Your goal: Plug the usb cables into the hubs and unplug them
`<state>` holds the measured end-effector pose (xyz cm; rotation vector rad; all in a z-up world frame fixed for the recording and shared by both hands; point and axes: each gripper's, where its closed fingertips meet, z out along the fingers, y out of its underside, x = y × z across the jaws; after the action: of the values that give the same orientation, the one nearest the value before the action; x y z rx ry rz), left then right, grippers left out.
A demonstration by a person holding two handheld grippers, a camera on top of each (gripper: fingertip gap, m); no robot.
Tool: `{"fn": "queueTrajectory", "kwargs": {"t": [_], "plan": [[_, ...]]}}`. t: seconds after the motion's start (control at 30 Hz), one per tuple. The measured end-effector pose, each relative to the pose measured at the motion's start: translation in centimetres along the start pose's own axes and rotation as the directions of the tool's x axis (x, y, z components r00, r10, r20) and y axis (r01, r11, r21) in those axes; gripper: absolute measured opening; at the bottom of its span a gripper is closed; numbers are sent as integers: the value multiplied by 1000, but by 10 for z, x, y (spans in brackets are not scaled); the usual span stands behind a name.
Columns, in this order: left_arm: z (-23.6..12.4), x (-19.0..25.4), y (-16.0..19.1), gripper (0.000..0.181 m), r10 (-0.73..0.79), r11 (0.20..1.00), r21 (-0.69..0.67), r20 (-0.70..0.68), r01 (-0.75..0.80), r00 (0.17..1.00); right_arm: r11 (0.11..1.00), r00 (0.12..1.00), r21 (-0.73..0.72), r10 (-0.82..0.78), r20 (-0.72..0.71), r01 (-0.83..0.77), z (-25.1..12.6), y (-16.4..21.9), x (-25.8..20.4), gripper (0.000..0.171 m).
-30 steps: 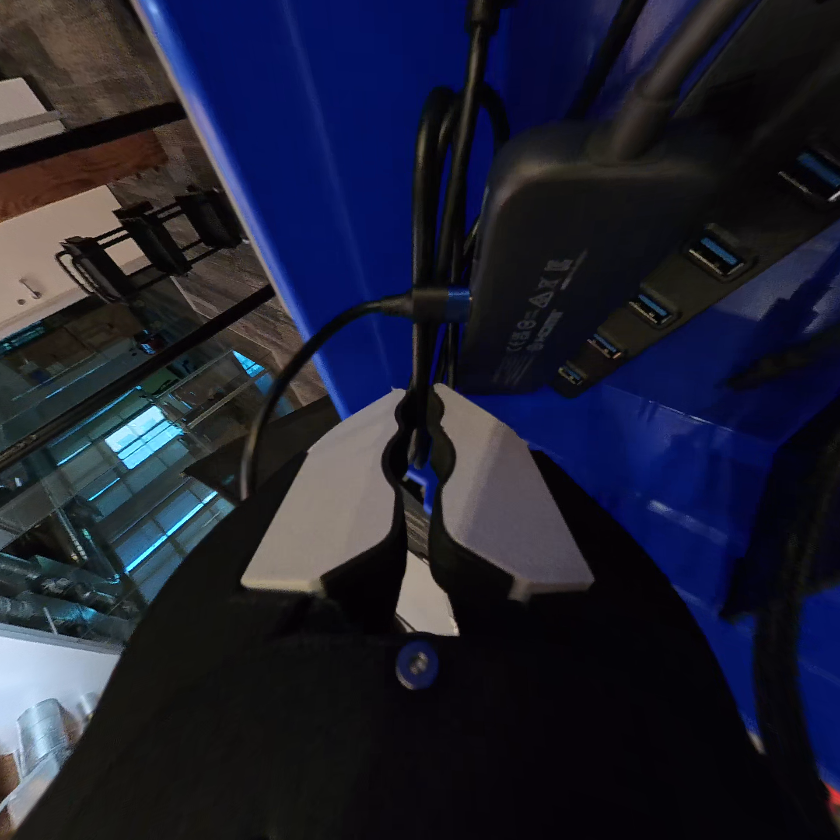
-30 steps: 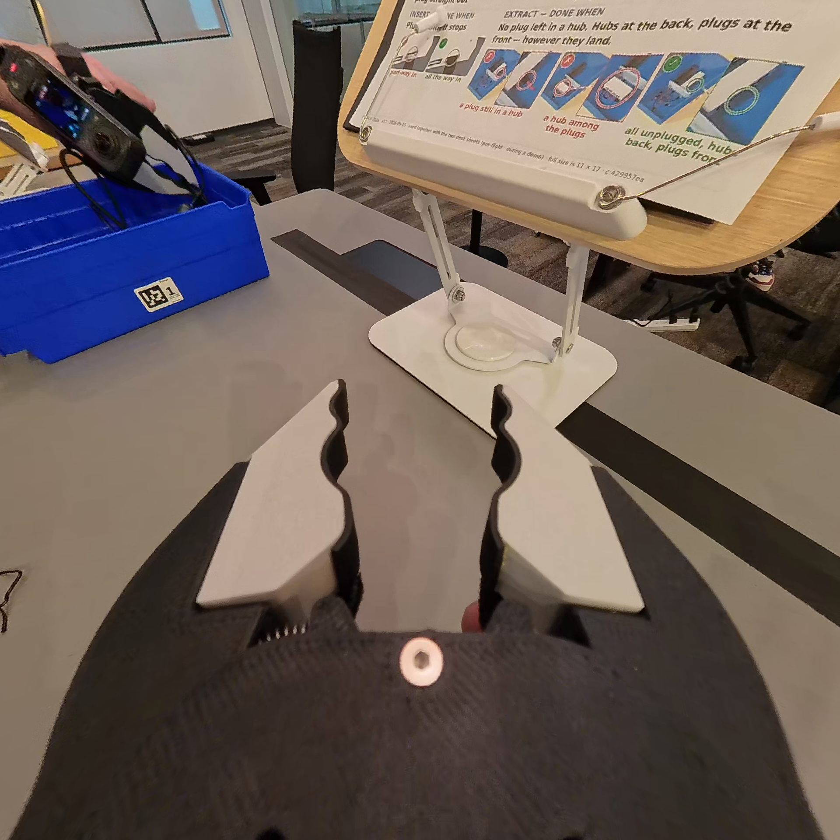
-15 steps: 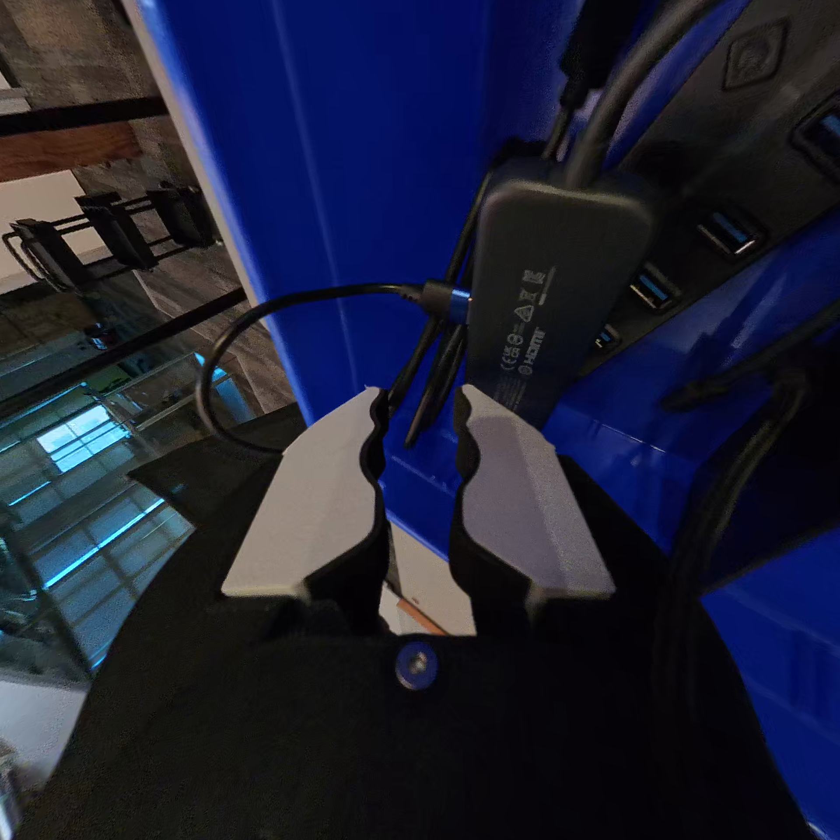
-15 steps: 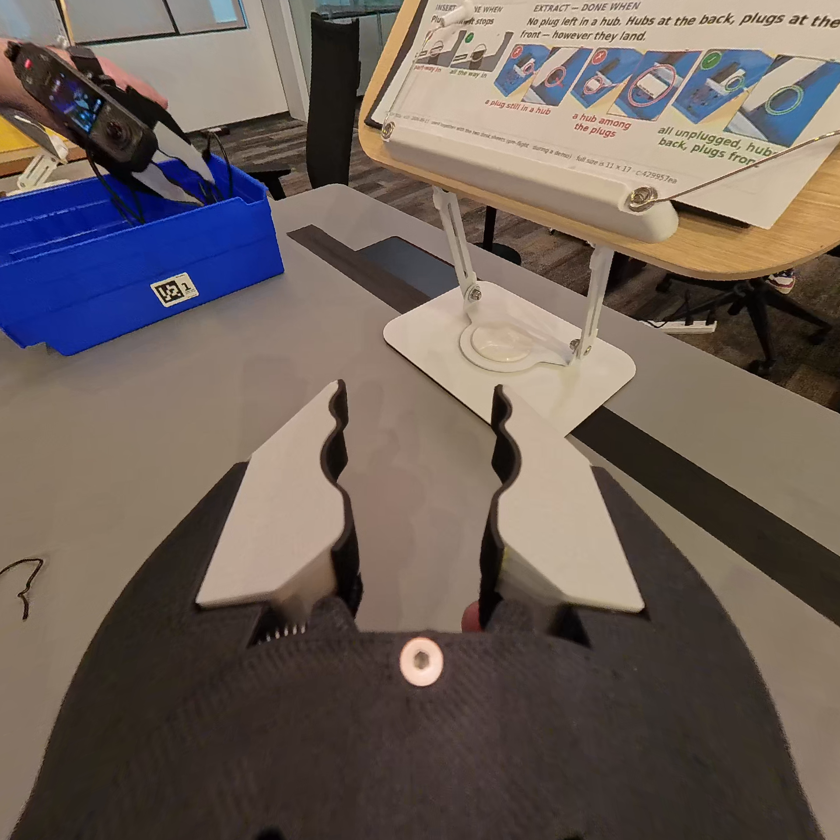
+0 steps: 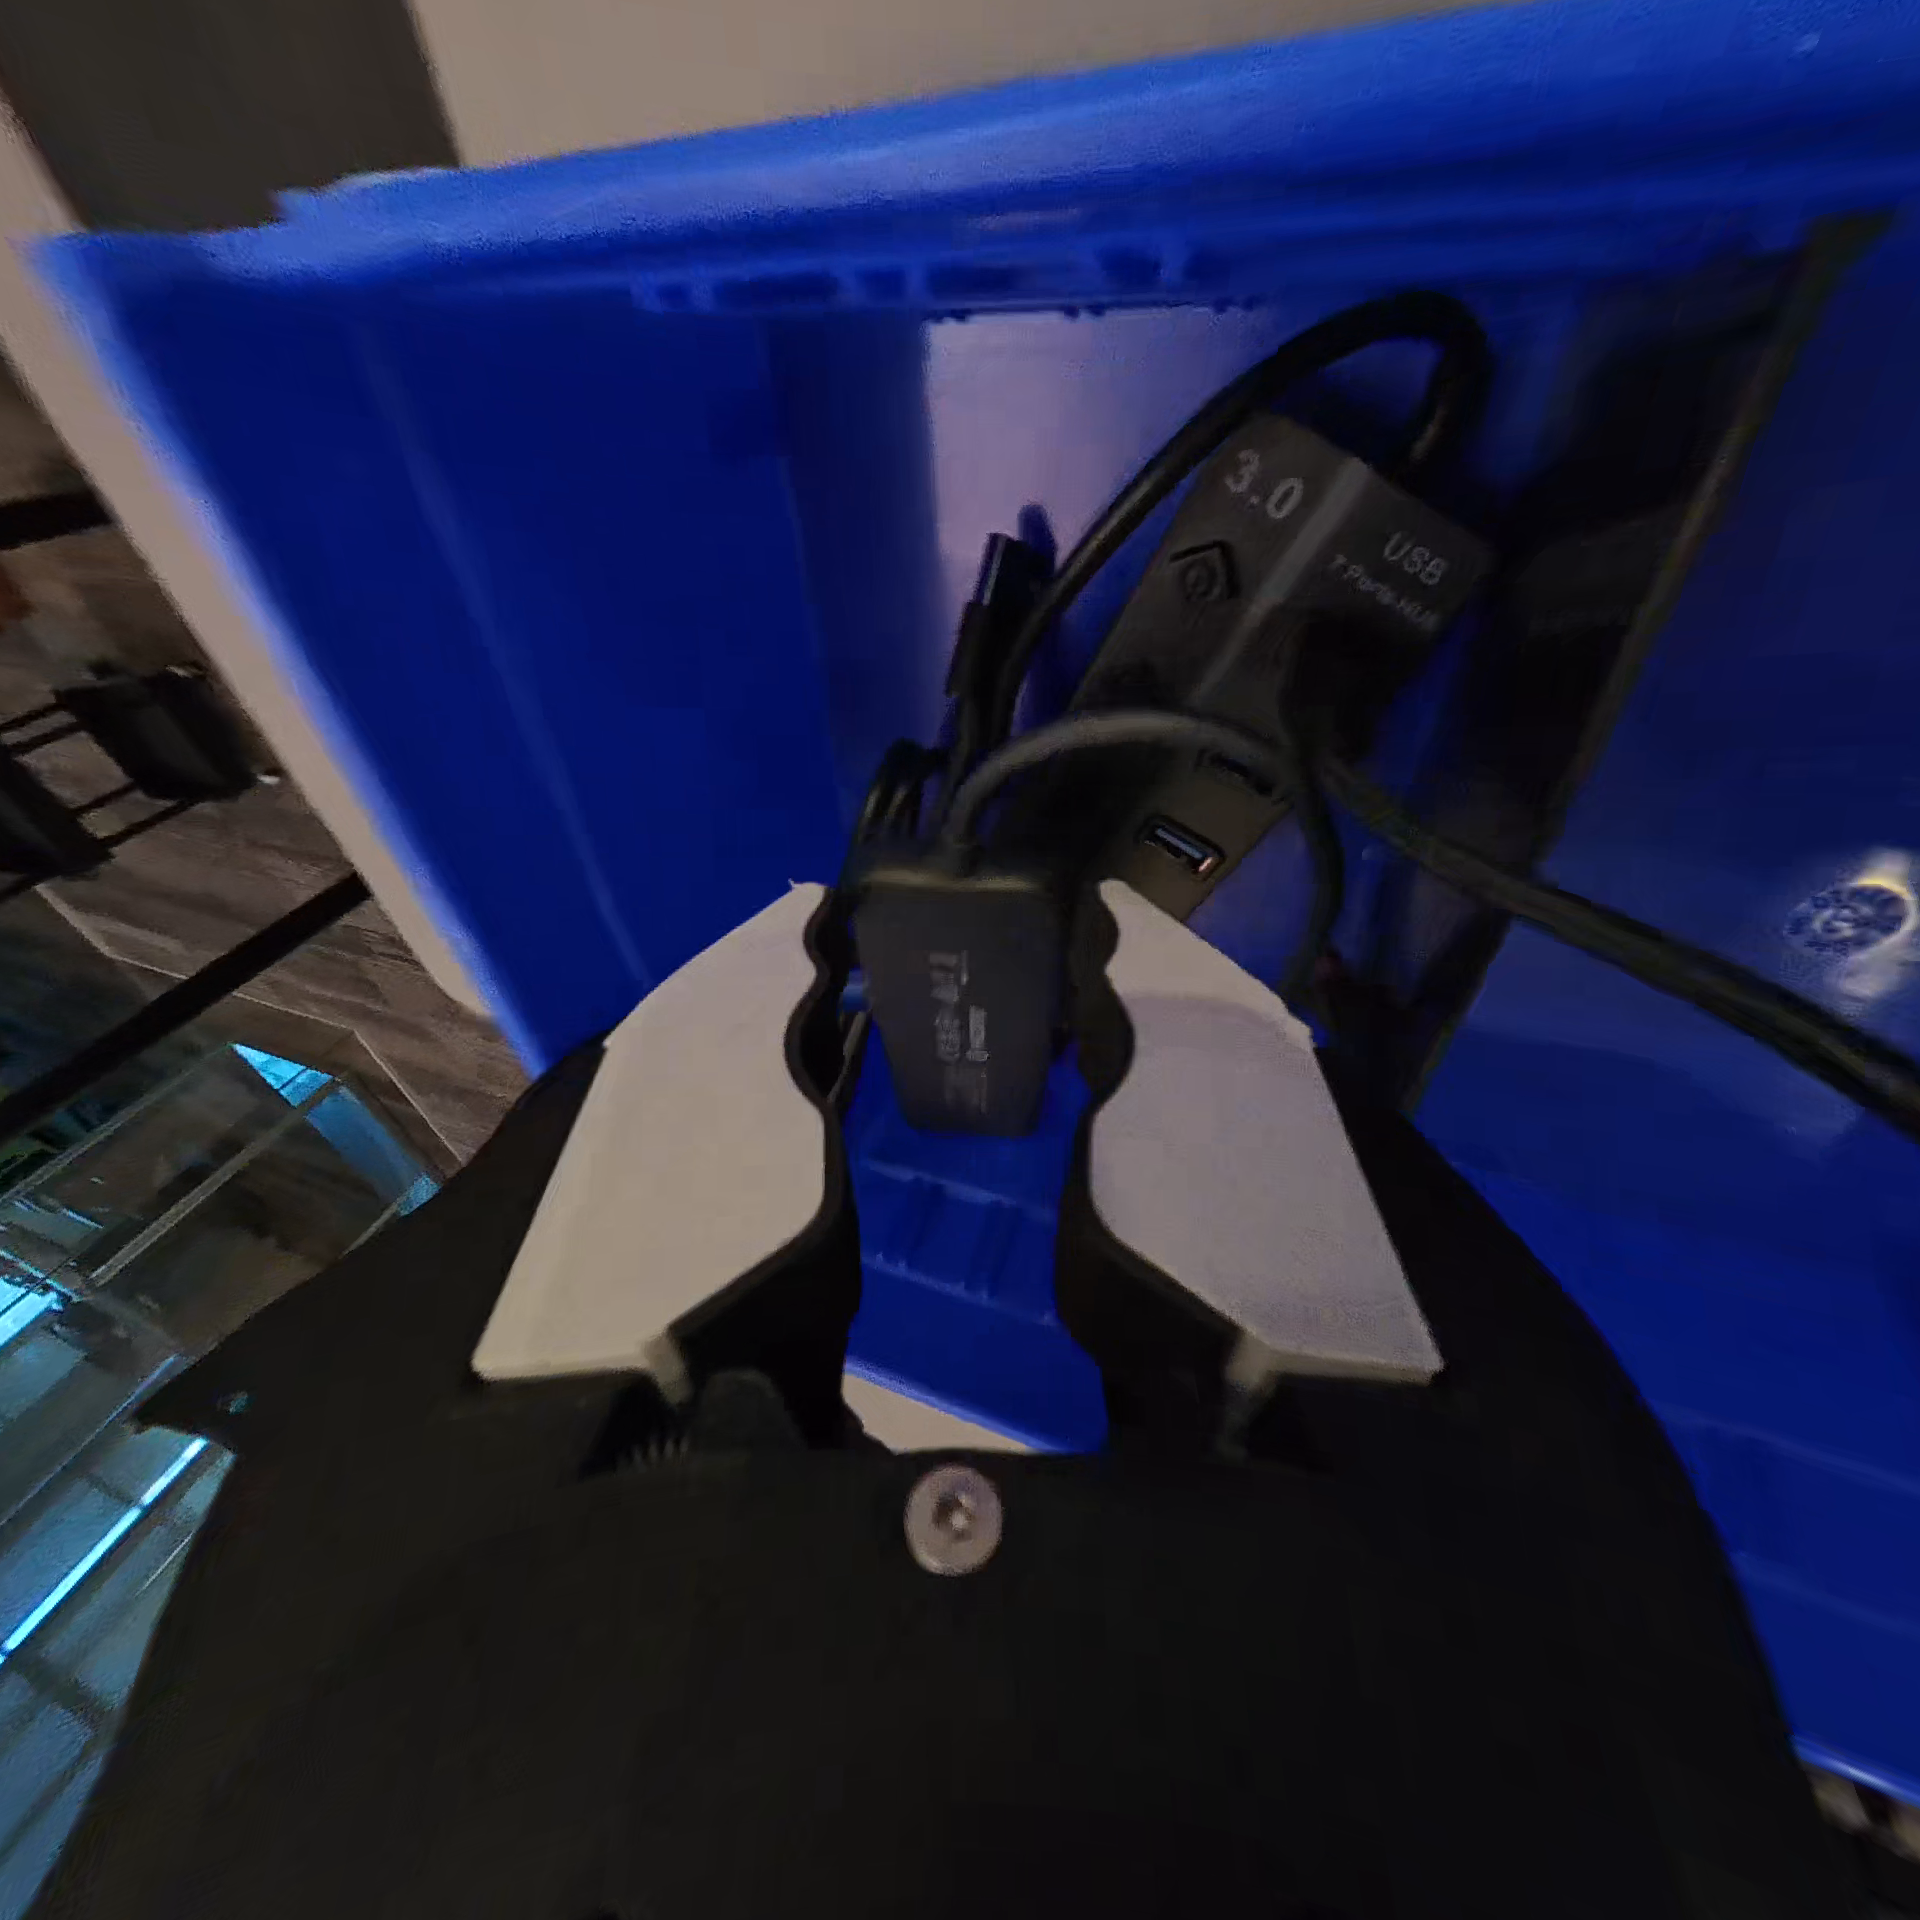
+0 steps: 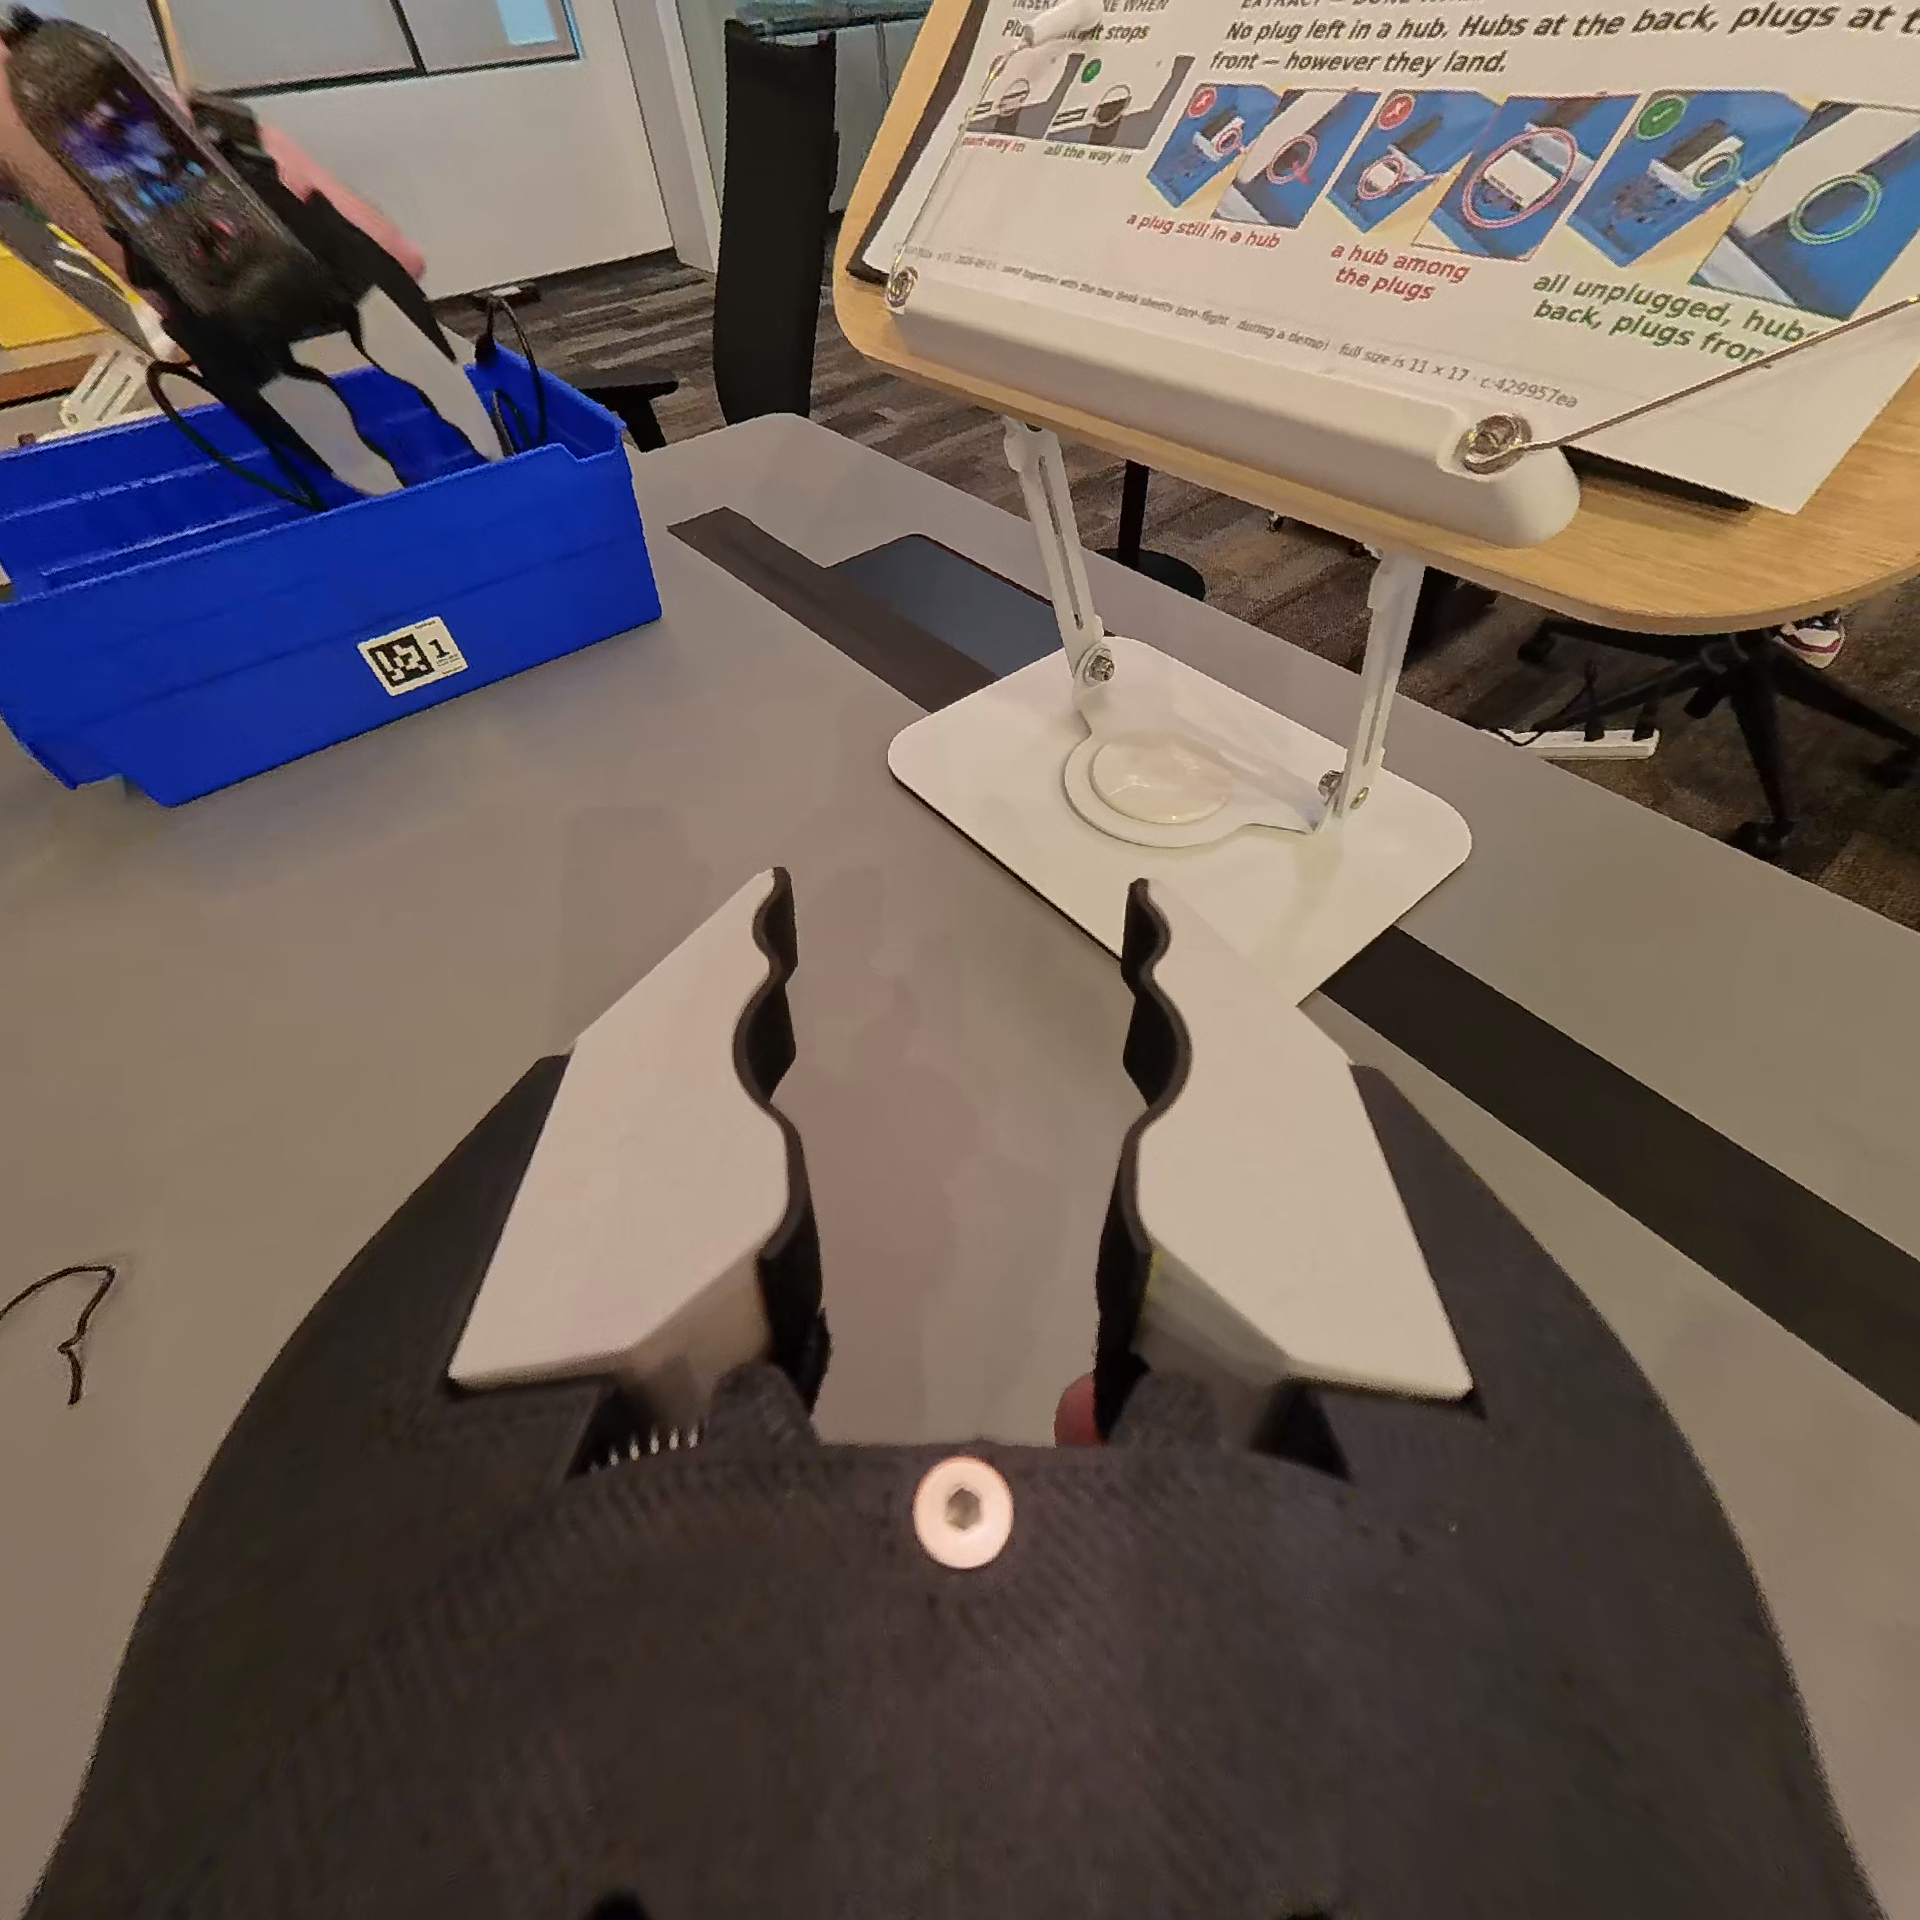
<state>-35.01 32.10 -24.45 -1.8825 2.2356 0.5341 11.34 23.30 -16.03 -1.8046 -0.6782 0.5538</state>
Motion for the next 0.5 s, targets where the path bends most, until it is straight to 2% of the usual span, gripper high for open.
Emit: {"fn": "queueTrajectory", "kwargs": {"t": [0.13, 0.23, 0.5], "plan": [[13, -1, -5, 44, 28, 999, -40, -25, -29, 999, 1000, 1000, 4, 2, -1, -2, -1, -1, 1, 61], [11, -4, -6, 44, 17, 1000, -20, 1, -17, 1000, 1000, 1000, 3, 10, -3, -10, -2, 1, 4, 61], [-27, -21, 2, 45, -187, 966, 213, 166, 150, 968, 1000, 1000, -5, 16, -3, -16, -1, 4, 6, 61]]}}
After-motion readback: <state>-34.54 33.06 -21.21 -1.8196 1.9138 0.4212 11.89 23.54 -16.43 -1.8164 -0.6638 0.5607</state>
